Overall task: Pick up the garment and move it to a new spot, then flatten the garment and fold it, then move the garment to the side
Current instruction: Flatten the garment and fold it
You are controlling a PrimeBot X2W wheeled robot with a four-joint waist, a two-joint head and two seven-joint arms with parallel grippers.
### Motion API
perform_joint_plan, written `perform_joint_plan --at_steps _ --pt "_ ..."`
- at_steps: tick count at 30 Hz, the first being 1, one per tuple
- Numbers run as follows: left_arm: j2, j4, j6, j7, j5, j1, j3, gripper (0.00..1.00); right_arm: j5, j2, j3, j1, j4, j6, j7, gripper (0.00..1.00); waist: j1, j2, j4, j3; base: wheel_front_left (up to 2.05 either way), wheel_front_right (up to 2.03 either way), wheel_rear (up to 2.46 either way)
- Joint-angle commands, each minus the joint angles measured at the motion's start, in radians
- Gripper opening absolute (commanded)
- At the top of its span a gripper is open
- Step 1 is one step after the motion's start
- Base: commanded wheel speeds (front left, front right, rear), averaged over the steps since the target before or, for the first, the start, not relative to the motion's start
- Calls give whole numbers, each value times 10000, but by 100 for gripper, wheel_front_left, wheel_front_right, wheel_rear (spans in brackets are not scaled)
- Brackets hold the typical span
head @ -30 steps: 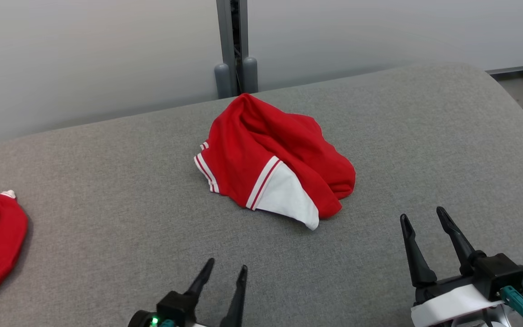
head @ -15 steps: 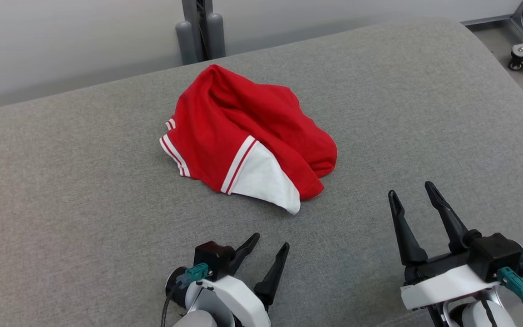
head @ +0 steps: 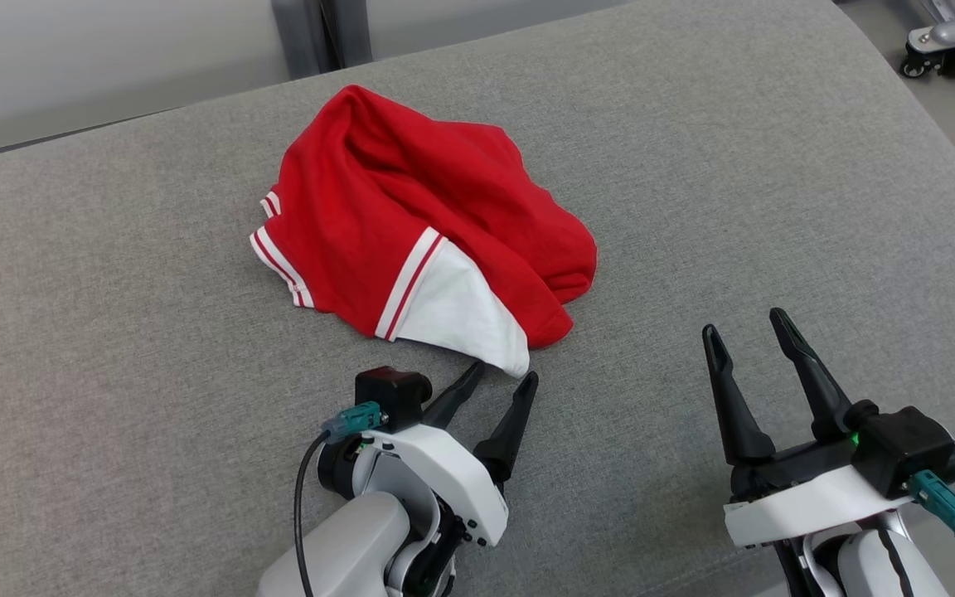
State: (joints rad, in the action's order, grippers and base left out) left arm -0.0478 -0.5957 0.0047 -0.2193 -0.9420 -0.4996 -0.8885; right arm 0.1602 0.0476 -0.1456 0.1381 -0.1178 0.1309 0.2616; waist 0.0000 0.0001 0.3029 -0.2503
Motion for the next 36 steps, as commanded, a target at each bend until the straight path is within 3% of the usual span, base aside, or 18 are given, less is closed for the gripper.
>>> perform_joint_plan --at_steps 1,8,9,10,11,17,22,28,36 --pt "-49 -141 91 -95 -199 -318 -123 100 91 56 -43 166 6 -3 55 100 0 -1 22 -59 0 0 0" --pt "-46 -704 411 -371 -925 -1096 -652 100 167 56 -149 326 9 -3 55 100 0 -1 78 -230 0 0 0" --pt "-50 -753 436 -404 -963 -1161 -701 94 158 56 -157 347 9 -3 55 100 0 -1 77 -245 0 0 0" --pt "-49 -767 452 -419 -1011 -1258 -748 33 155 56 -157 361 11 -3 55 100 0 -1 72 -254 0 0 0" --pt "-46 -757 449 -446 -1063 -1336 -756 0 152 56 -156 364 9 -3 55 100 0 -1 64 -254 0 0 0" --pt "-38 351 234 -463 -980 -1727 152 0 77 56 -76 210 -50 -3 55 100 0 -1 -60 -53 0 0 0" --pt "-30 1918 -49 -465 -1633 -2524 807 0 201 59 -303 41 -184 -3 55 100 0 -1 110 564 0 0 0" --pt "-33 2771 338 -466 -2693 -4327 1166 0 413 62 -721 -10 -303 -3 55 100 0 -1 731 1018 0 0 0" --pt "-44 2683 822 -456 -3319 -6577 1850 0 615 57 -1069 -90 -395 -3 55 100 0 -1 1699 1043 0 0 0"
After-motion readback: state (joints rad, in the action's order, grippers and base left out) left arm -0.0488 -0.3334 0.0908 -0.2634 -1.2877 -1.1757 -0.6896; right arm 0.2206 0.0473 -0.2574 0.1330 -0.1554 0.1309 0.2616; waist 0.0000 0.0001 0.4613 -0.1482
